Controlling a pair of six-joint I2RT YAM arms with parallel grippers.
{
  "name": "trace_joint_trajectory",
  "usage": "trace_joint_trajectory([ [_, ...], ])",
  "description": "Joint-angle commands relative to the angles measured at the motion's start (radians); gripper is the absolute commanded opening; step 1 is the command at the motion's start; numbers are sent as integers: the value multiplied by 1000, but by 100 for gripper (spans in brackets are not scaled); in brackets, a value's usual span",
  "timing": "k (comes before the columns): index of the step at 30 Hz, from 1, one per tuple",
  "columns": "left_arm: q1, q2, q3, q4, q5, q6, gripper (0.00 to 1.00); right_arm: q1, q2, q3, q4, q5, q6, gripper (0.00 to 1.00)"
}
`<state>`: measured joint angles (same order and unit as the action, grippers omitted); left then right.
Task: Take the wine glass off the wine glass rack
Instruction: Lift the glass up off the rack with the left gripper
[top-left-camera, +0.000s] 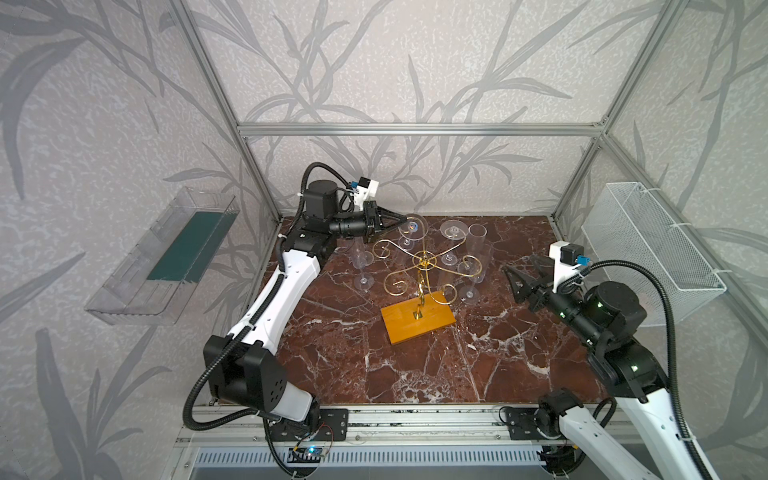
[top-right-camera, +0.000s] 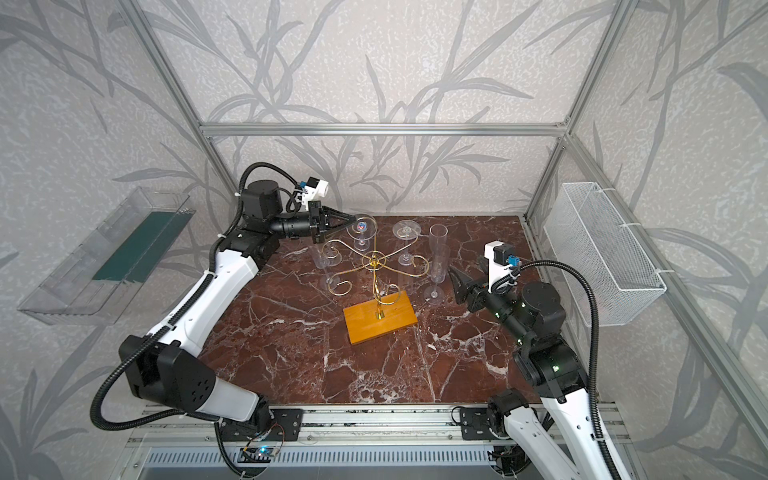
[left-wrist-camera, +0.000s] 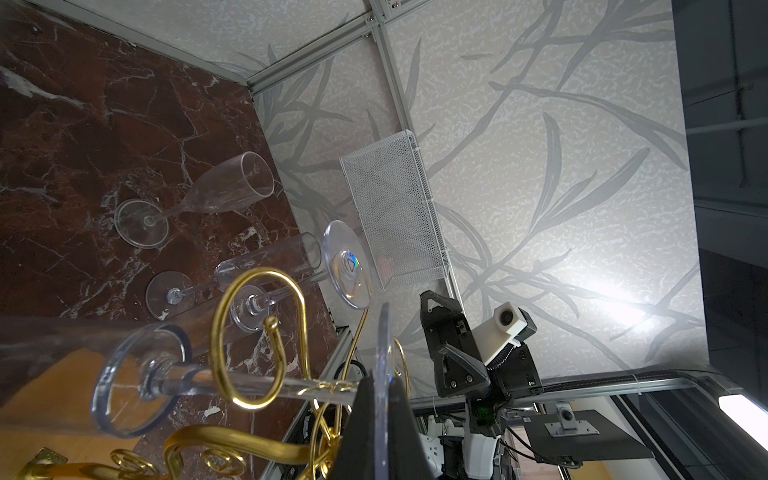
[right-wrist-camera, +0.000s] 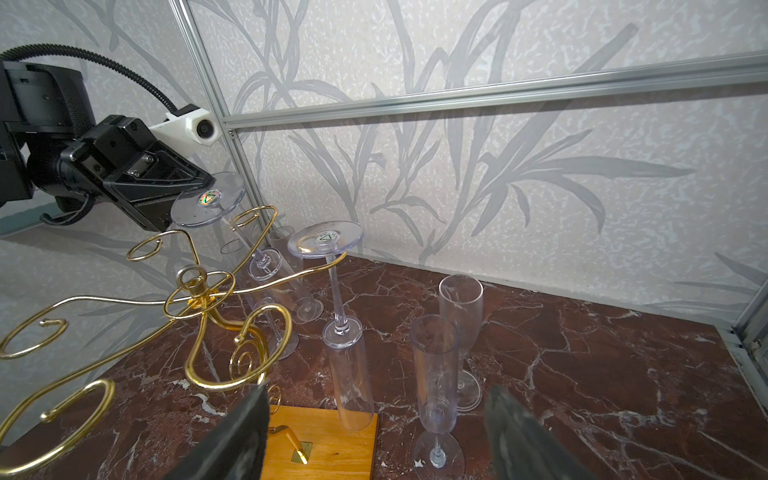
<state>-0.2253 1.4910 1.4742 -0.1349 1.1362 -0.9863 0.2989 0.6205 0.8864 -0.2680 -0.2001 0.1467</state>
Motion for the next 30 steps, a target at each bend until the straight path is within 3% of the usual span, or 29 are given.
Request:
trace_joint_trajectory([
  [1, 9, -44, -12, 13, 20, 3, 0, -6, -10, 5, -6, 4, 5, 80],
  [18, 79, -105, -3, 12, -23, -4, 0, -6, -19, 11, -12, 2, 4, 80],
  [30, 96, -81, 138, 53, -40, 44, 0, -6, -14, 21, -12, 2, -6, 80],
])
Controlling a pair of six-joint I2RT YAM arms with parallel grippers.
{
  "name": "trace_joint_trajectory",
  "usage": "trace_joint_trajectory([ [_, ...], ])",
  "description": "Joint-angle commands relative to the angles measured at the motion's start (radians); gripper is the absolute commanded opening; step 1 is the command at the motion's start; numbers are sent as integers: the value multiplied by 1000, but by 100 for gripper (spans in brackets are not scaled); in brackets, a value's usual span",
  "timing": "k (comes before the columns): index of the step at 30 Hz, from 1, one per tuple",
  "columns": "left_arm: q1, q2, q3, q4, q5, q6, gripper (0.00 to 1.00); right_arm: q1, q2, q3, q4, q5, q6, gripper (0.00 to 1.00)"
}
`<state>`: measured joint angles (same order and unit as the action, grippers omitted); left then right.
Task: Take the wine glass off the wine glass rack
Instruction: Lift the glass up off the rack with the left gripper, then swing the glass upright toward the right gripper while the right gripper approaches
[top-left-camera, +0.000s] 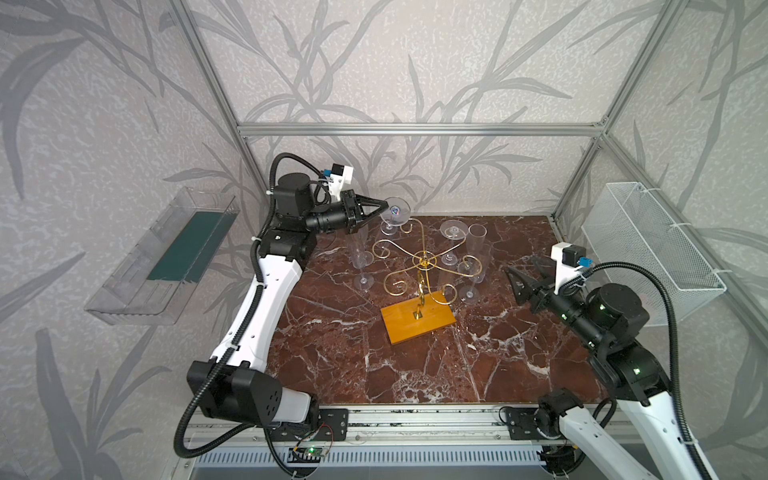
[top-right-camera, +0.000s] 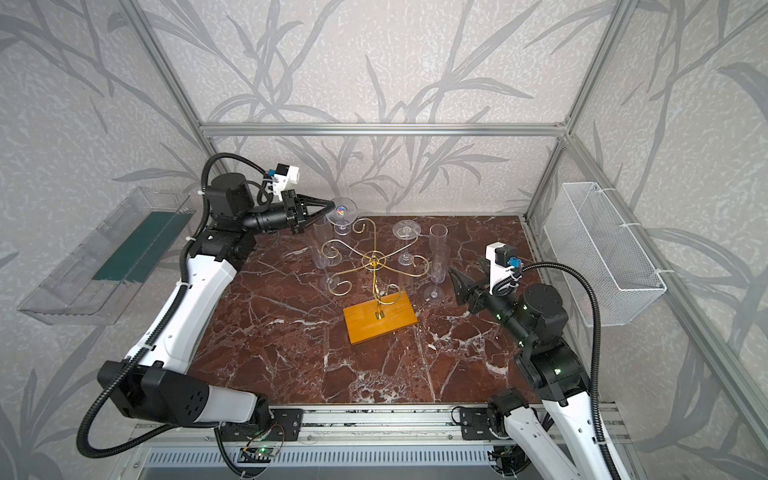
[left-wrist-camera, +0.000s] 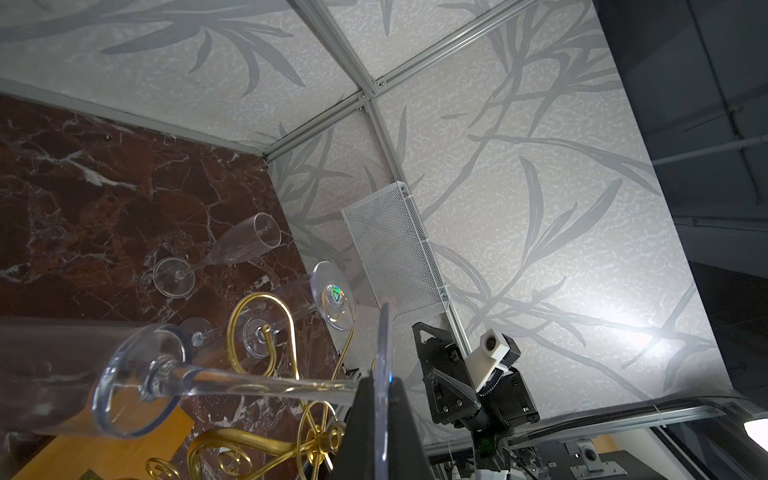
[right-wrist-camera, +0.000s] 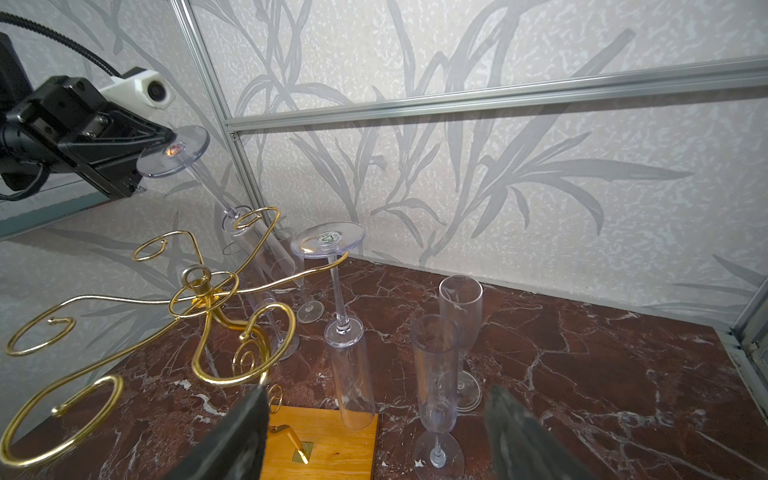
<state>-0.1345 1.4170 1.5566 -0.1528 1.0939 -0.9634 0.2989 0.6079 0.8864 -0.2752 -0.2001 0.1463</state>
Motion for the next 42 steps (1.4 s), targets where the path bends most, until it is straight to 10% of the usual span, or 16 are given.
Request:
trace_joint_trajectory([
  [1, 6, -5, 63, 90, 2, 25, 0, -6, -2, 21, -5, 2, -7, 80],
  [14, -98, -170, 138, -188, -278, 721, 0, -6, 46, 120, -14, -14, 44, 80],
  [33, -822, -380, -264, 66, -1192, 1934, 0, -3, 371, 523, 27, -527, 366, 80],
  [42, -1003, -362, -379, 273, -1264, 2276, 0, 112, 425, 564, -48, -507, 255, 77],
])
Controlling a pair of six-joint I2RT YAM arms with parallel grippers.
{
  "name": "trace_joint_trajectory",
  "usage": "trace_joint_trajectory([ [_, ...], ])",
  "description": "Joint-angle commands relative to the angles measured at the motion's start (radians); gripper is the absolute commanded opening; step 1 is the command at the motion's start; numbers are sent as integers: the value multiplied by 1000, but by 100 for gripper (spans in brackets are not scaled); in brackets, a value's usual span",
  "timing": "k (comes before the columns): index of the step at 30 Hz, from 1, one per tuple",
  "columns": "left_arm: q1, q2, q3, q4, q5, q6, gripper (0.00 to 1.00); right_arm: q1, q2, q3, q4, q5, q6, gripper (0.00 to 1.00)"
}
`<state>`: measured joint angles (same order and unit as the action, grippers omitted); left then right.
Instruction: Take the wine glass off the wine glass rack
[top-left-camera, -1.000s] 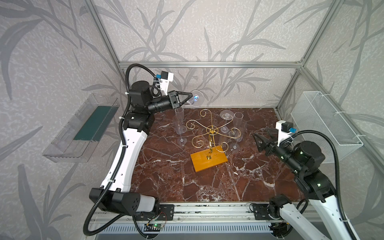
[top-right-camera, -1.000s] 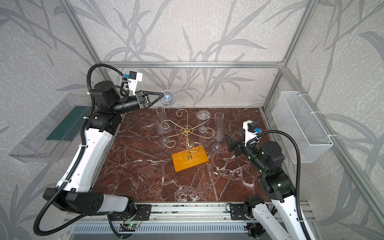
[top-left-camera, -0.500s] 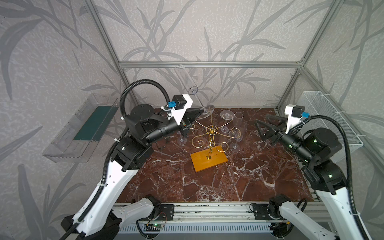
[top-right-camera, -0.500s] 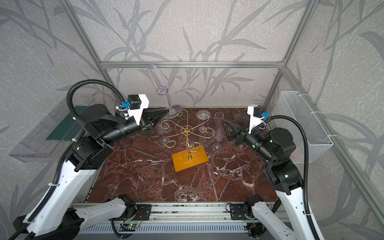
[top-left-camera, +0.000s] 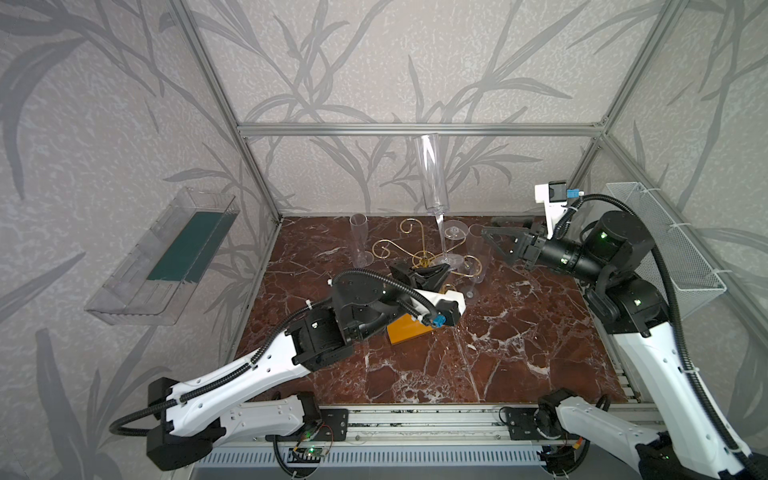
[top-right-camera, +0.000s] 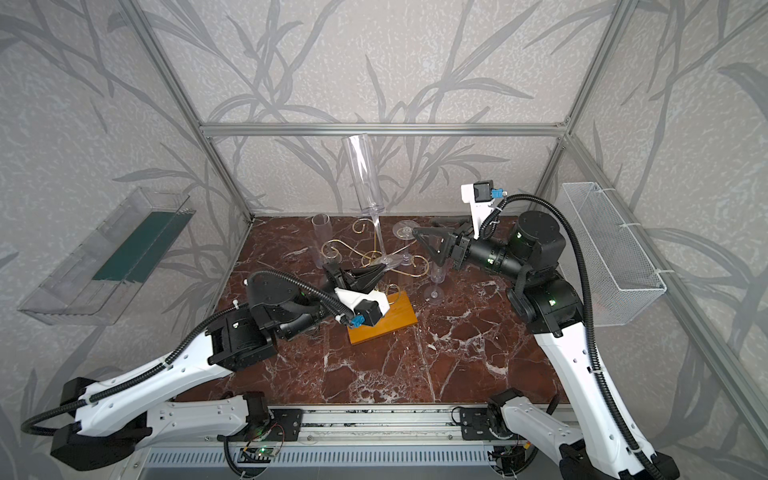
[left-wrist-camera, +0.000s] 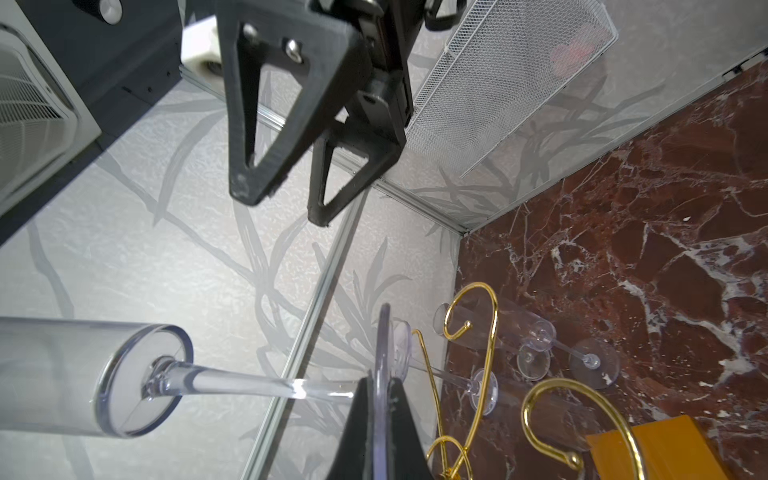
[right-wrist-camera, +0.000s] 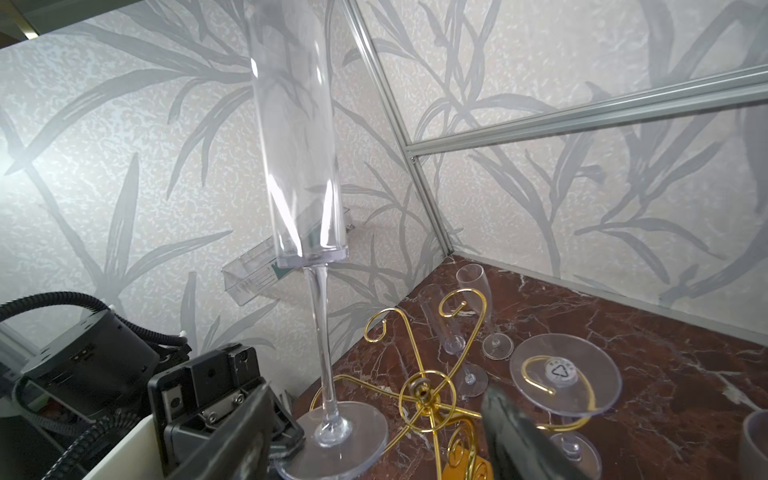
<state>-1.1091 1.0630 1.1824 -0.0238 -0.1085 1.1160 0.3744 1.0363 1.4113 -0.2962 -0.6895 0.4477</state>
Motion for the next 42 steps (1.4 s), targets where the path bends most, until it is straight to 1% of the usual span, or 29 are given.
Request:
trace_joint_trajectory([
  [1, -43, 0, -10, 152, -70, 229, 0, 58, 2, 43, -40, -7, -65, 77],
  [3, -67, 11, -16, 167, -83, 264, 0, 101, 10, 51, -63, 26, -107, 77],
  [6, -90, 18, -15, 161, -87, 263, 0, 168, 8, 49, -62, 78, -177, 75],
  [9, -111, 26, -19, 143, -95, 279, 0, 212, 11, 51, -55, 103, -220, 73],
  [11, -127, 31, -25, 142, -106, 293, 0, 230, 16, 50, -46, 114, -239, 70],
  [13, -137, 35, -27, 142, -112, 300, 0, 243, 20, 48, -39, 130, -252, 65],
  [15, -141, 41, -25, 140, -115, 300, 0, 260, 21, 42, -26, 145, -266, 56],
  [16, -143, 44, -23, 138, -118, 300, 0, 269, 21, 37, -20, 157, -274, 48],
  [19, -146, 46, -17, 119, -123, 299, 0, 289, 18, 26, -18, 197, -293, 18],
  [21, -147, 46, -16, 115, -120, 290, 0, 290, 16, 21, -14, 194, -295, 0],
  [24, -149, 41, -26, 133, -116, 286, 0, 293, 14, 18, -9, 190, -294, 0],
  [26, -150, 33, -45, 159, -110, 293, 6, 293, 10, 14, -3, 187, -294, 0],
  [27, -152, 30, -55, 180, -109, 294, 11, 293, 8, 11, 1, 190, -294, 0],
  [29, -157, 22, -74, 223, -114, 288, 39, 293, 1, 5, 12, 203, -295, 0],
  [30, -158, 17, -76, 229, -115, 276, 49, 293, -3, 3, 11, 209, -299, 0],
  [31, -159, 12, -77, 234, -118, 253, 57, 293, -5, 4, 9, 217, -303, 0],
  [32, -159, 4, -75, 238, -116, 221, 61, 293, -10, 5, 5, 229, -311, 0],
  [34, -159, -13, -74, 245, -112, 153, 65, 293, -17, 8, -7, 258, -329, 0],
  [36, -158, -34, -79, 262, -105, 65, 67, 293, -31, 6, -12, 293, -347, 0],
  [38, -152, -48, -80, 278, -109, 6, 70, 293, -49, 3, -14, 330, -366, 0],
  [40, -141, -53, -57, 262, -117, -113, 72, 293, -65, 4, -23, 363, -388, 0],
  [42, -109, -60, -8, 206, -94, -256, 74, 293, -78, 5, -40, 388, -406, 0],
])
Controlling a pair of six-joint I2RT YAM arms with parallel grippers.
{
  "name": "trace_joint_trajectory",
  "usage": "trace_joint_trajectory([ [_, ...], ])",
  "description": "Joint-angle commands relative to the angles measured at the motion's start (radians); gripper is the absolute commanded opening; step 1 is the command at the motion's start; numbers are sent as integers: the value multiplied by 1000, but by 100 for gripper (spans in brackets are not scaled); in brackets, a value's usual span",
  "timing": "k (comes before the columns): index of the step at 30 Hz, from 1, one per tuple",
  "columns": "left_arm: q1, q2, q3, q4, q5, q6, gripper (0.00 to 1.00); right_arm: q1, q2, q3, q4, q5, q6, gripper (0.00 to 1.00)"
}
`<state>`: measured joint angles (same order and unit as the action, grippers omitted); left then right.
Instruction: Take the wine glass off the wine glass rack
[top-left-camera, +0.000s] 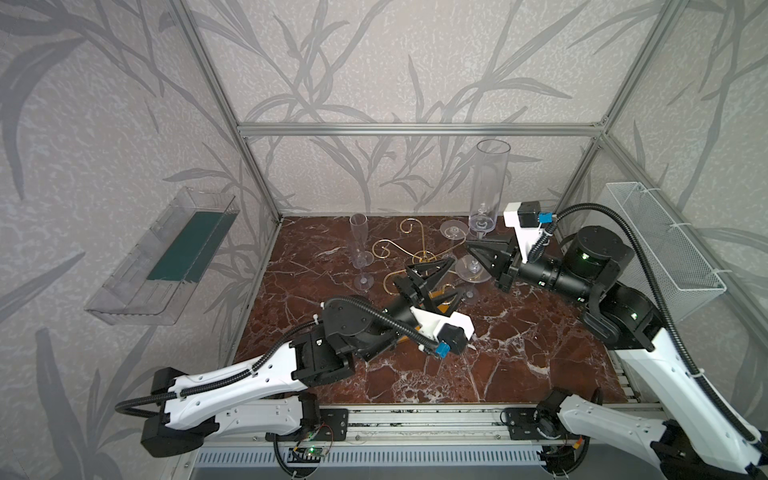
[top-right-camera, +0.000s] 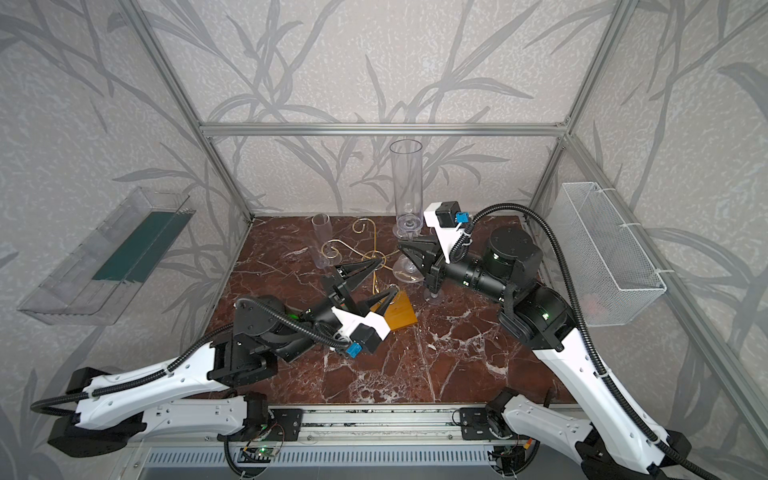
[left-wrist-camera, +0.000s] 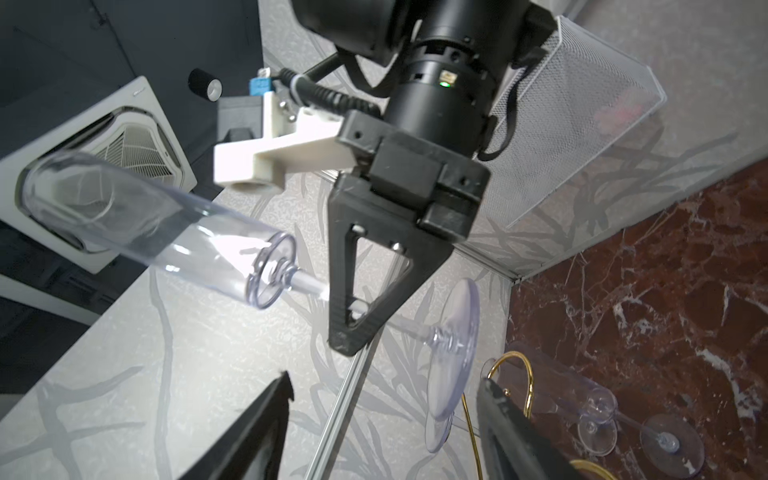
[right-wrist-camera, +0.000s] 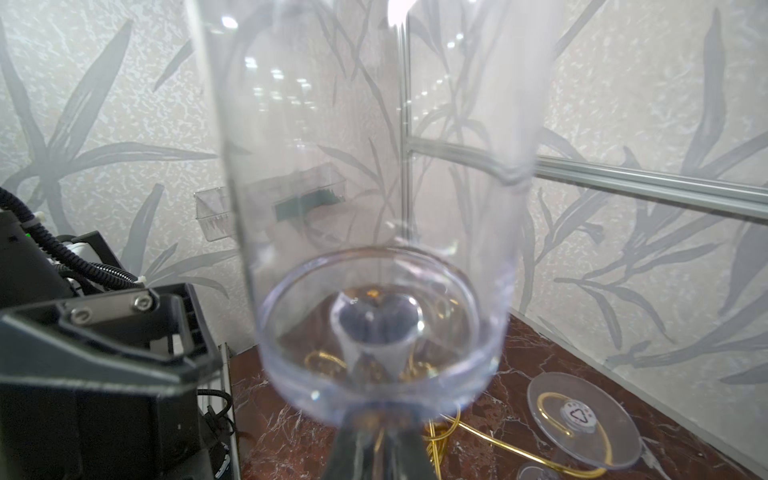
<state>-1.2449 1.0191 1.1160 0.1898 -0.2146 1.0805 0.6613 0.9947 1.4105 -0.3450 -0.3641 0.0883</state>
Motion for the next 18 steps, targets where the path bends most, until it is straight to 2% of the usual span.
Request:
trace_joint_trajectory([
  [1, 55, -20, 86, -46, 41, -301, 75, 6, -41, 7, 2, 72, -55, 0],
  [5, 182, -35, 149, -92, 186, -599, 80, 6, -51, 9, -24, 81, -68, 0],
  [11, 356, -18, 220, -103, 347, -964, 88, 6, -36, 12, -43, 24, -68, 0],
  [14, 420, 1, 232, -72, 431, -1091, 88, 6, -27, 14, -44, -15, -66, 0],
  [18, 452, 39, 271, -73, 528, -1147, 89, 6, -27, -7, -29, -37, -65, 0],
])
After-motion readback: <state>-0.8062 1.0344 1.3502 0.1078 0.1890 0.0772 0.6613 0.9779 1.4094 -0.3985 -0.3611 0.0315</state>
